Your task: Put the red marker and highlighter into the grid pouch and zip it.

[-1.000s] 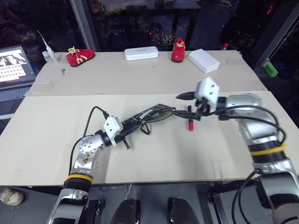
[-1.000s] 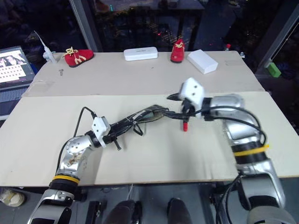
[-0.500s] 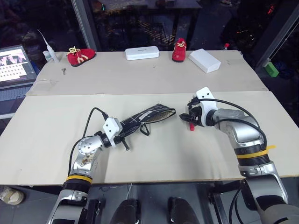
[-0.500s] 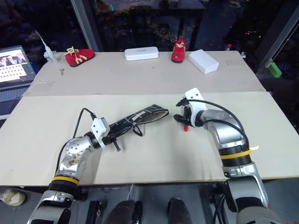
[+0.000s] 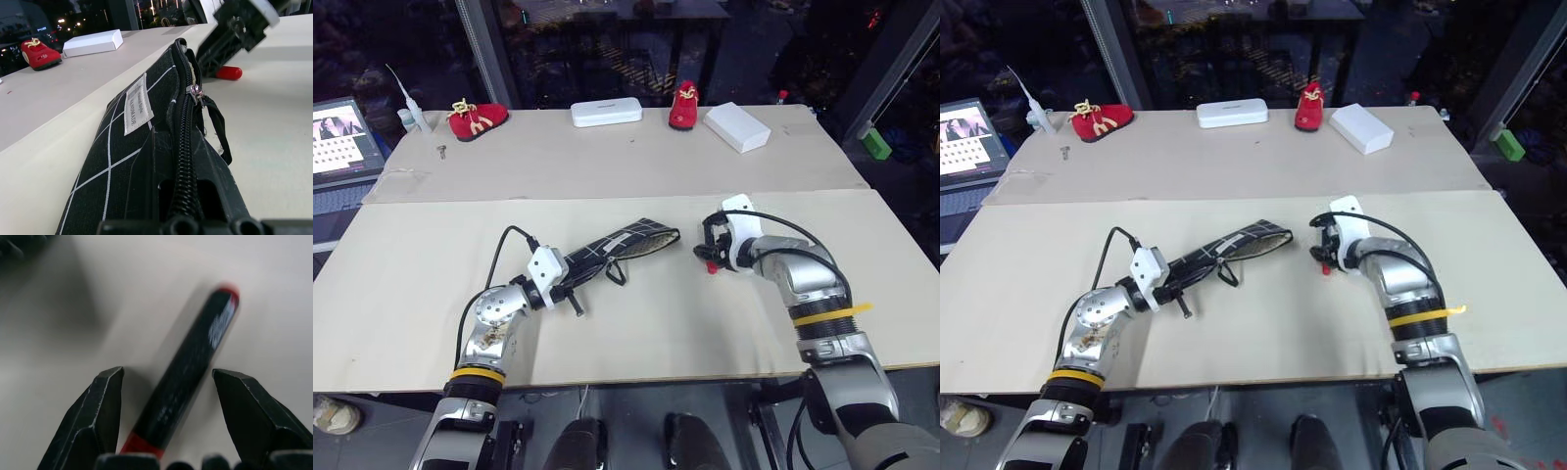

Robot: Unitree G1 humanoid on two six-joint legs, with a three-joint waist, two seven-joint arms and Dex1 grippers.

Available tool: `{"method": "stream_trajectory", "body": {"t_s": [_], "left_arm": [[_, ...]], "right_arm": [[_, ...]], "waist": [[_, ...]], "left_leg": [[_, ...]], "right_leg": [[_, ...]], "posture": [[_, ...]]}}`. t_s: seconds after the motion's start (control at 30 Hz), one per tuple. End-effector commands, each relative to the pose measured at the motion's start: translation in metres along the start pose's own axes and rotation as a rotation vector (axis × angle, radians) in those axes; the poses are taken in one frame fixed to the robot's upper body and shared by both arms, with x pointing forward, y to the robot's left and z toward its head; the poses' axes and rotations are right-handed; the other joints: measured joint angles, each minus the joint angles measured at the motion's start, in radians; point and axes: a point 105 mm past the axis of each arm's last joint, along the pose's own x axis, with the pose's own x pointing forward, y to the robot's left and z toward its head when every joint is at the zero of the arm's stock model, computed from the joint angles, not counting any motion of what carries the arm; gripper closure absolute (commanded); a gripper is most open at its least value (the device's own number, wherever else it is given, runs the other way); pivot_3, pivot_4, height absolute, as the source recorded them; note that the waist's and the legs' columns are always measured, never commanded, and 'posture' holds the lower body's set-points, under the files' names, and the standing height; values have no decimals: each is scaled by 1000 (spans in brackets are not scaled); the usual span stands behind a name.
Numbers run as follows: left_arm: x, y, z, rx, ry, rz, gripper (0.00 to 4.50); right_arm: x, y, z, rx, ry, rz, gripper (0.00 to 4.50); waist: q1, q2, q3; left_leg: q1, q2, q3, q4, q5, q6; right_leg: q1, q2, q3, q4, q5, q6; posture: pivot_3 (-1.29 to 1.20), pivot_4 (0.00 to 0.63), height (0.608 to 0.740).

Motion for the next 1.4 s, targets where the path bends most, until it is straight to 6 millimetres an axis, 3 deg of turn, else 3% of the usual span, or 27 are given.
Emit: {"method": "stream_trajectory", "body": {"t_s": [0.03,0.1,0.13,0.4,0.53,0.63,0.67,0.73,0.8,1.03,1.4], "left_arm": [[-1,6,8,17,-30,22,4500],[-2,5,8,18,-30,23,4500],[-2,5,8,18,-30,24,4500],[-3,5,10,24,-33,27,4500],[-4,4,10,24,-32,23,4500],[-3,6,11,24,-30,19,4500],[-3,6,11,24,-30,19,4500],[-2,6,11,23,-30,16,4500],[-2,6,11,21,-30,13,4500],[0,5,11,18,-31,2,4500],[1,1,12,13,-37,-11,4500]], "right_arm": [[2,-11,2,14,-16,-50,1263],[4,-13,-4,23,1,-58,1263],[5,-15,-6,28,1,-64,1509],[0,-28,0,48,-41,-98,3976],[-8,-25,21,-38,-148,-94,4013],[-34,-8,63,-271,-382,-32,4013],[-40,-4,68,-310,-417,-16,4013],[-65,24,81,-603,-539,82,4013],[-82,44,77,-821,-579,162,4013],[-91,55,52,-1269,-497,231,4013],[-66,75,42,-1345,-493,280,4013]], "waist": [[0,0,0],[0,0,0],[0,0,0],[0,0,0],[0,0,0],[1,1,0],[1,1,0],[0,1,0],[-1,0,0],[2,0,0],[3,0,0]], "left_leg": [[0,0,0,0,0,0],[2,0,0,0,0,0],[2,0,0,0,0,0],[2,0,0,0,0,0],[2,0,0,0,0,0],[0,0,0,0,0,0],[-1,0,0,0,0,0],[-2,0,0,0,0,0],[-2,0,0,0,0,0],[2,1,1,1,0,0],[2,2,2,1,0,0]], "right_leg": [[0,0,0,0,0,0],[1,0,0,0,0,0],[2,0,0,0,0,0],[2,0,1,0,0,0],[1,0,1,0,0,0],[-1,0,0,0,0,0],[-2,0,0,1,0,0],[-2,1,0,0,0,0],[-2,1,0,0,0,0],[1,1,1,-3,0,1],[1,3,3,-3,0,0]], "posture": [[0,150,740],[0,150,740],[0,150,740],[0,150,740],[0,150,740],[0,150,740],[0,150,740],[0,150,740],[0,150,740],[0,150,740],[0,150,740]]}}
